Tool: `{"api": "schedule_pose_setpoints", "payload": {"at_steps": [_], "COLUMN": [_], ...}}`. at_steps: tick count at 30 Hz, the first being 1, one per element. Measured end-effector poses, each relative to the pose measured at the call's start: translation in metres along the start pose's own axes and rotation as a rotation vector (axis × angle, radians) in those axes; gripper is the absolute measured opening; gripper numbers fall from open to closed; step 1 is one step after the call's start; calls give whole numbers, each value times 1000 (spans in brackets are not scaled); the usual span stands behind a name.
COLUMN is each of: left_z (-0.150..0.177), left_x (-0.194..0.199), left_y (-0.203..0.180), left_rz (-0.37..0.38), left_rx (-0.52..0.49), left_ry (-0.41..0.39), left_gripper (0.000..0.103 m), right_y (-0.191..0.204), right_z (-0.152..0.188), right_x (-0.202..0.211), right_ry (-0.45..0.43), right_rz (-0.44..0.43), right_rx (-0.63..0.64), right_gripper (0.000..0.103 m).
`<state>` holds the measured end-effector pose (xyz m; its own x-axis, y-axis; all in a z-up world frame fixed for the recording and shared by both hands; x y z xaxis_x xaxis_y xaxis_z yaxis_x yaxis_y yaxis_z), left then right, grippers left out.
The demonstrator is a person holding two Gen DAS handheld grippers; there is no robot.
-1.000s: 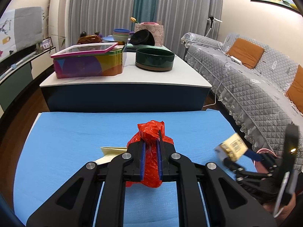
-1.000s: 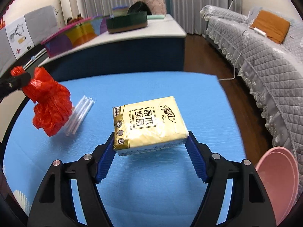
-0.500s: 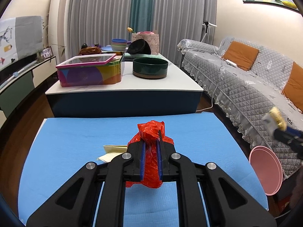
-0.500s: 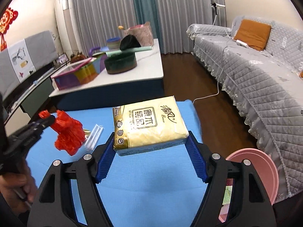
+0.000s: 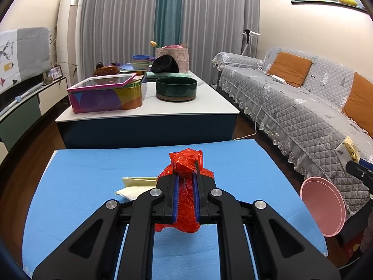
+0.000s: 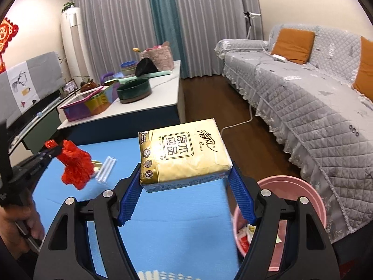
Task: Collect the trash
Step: 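Grasp and lift the yellow tissue pack with the right gripper while the left holds the red bag, then carry the red bag with the left gripper while the right carries the tissue pack over the basin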
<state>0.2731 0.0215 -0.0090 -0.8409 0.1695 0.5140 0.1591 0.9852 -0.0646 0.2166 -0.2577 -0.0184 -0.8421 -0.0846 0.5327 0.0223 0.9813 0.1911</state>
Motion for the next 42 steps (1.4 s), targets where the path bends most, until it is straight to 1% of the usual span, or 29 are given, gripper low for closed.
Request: {"api": "schedule_pose_setpoints", "payload": {"at_steps": [7, 14, 26, 42], "left_z": [-1, 0, 0, 2], "left_x": [-1, -2, -2, -6], "left_y": [-12, -28, -44, -75], "left_rz": [20, 46, 73, 124], "left_rx": [-3, -23, -32, -75], "left_ry": [-5, -11, -15, -20], "left_gripper": [10, 10, 10, 10], "right_y": [-26, -32, -44, -62], "right_z": [5, 9, 8, 10], "right_x": [6, 7, 11, 17], "right_ry": [2, 5, 0, -6], "right_rz": [27, 53, 73, 106], "right_rx": [-48, -51, -64, -78], "right_gripper": [71, 71, 71, 71]}}
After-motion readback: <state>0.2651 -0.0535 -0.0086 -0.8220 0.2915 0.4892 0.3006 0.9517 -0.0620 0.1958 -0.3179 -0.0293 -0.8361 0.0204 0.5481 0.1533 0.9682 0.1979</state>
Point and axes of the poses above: each gripper's, at about its wrist camera, not at the fingertips, and x roughly against the way its jaws point, y to its left, z to its underside, the point moved 6 cm from there along -x, roughly the way its jaws point, and after that the axes turned 1 degree about z, right-handed, at the moved point
